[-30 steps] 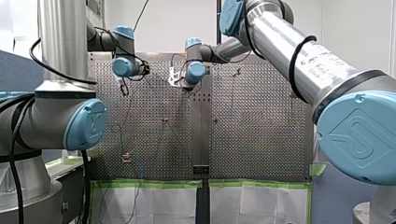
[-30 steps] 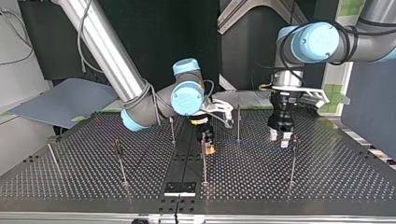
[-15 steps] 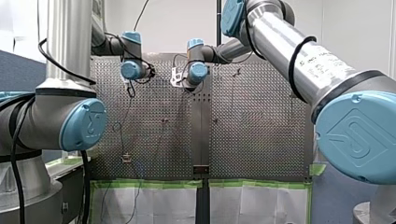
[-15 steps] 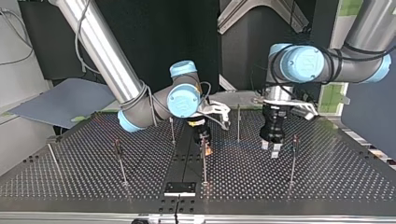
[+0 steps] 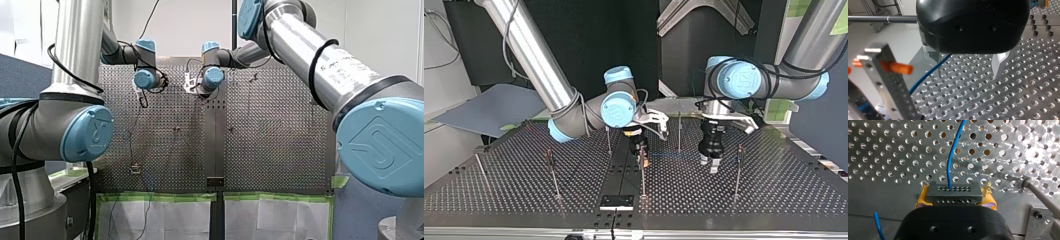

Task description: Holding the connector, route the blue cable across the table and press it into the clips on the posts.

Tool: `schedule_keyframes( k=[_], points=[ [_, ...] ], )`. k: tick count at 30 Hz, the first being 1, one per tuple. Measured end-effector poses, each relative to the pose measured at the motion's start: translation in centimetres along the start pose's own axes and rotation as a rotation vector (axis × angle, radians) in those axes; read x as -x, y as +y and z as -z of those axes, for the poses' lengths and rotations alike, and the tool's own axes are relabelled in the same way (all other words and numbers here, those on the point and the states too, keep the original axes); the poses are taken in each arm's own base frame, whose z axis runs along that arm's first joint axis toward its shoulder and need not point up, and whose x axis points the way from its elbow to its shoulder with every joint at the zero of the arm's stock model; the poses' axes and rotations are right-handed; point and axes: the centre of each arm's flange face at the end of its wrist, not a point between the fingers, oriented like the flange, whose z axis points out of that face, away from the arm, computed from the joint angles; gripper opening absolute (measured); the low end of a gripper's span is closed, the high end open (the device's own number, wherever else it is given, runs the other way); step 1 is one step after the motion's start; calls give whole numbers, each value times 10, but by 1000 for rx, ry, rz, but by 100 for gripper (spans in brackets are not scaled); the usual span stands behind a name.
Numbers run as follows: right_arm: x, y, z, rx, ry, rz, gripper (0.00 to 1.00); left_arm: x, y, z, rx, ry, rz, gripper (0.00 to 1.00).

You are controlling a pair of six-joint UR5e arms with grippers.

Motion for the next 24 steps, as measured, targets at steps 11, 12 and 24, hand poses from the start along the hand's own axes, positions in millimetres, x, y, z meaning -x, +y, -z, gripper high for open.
schedule_keyframes(
  k=[11, 12, 24],
  points=[
    [0, 2, -1, 0, -1, 1, 0, 1, 3, 1, 55, -11, -6, 0],
    [0, 2, -1, 0, -2, 1, 0, 1, 3, 1, 57, -12, -5, 0],
    [2, 0, 0, -2, -6, 0, 0, -2, 2, 5, 80, -1, -12, 0]
  ],
)
